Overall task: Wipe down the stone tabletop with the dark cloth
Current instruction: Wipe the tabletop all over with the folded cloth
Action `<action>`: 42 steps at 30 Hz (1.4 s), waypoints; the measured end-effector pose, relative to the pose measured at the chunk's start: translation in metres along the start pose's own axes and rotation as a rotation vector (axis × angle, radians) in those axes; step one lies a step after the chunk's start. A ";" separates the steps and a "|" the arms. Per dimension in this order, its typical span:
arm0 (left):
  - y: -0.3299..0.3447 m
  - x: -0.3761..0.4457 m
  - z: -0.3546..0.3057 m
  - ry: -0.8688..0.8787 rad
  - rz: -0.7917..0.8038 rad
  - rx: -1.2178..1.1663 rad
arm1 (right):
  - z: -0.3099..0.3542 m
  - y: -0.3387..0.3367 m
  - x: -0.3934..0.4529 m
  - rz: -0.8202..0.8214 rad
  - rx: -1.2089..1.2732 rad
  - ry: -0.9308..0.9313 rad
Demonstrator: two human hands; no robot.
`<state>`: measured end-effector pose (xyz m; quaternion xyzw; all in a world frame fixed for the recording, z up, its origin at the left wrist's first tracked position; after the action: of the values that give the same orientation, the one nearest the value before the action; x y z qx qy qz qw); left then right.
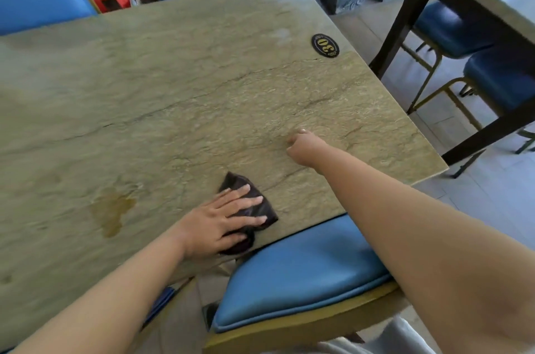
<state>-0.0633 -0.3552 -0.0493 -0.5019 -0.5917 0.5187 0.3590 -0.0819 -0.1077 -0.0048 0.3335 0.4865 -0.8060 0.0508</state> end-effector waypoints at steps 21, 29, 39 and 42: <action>-0.035 -0.083 0.111 -0.622 -0.287 -0.445 | 0.162 0.096 -0.051 -0.213 0.213 0.173; -0.034 -0.133 0.172 -0.905 -0.295 -0.292 | 0.190 0.170 -0.056 -0.334 0.048 0.021; -0.030 -0.158 0.235 -1.120 -0.224 -0.266 | 0.241 0.147 0.006 -0.486 0.090 -0.160; -0.033 -0.166 0.252 -1.181 -0.243 -0.203 | 0.282 0.151 0.016 -0.358 0.150 -0.663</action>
<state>-0.2690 -0.5782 -0.0524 -0.0902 -0.7902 0.6058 -0.0226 -0.1712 -0.4130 -0.0416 -0.0327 0.4338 -0.8995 0.0394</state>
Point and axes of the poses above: each hand's wrist, its own x-axis towards the middle knuckle, its own y-axis out of the palm, z = x × y, the point moved 4 cm from there along x, towards the middle knuckle, and after that the axes turned 5 degrees about -y, right-handed, at the moved point
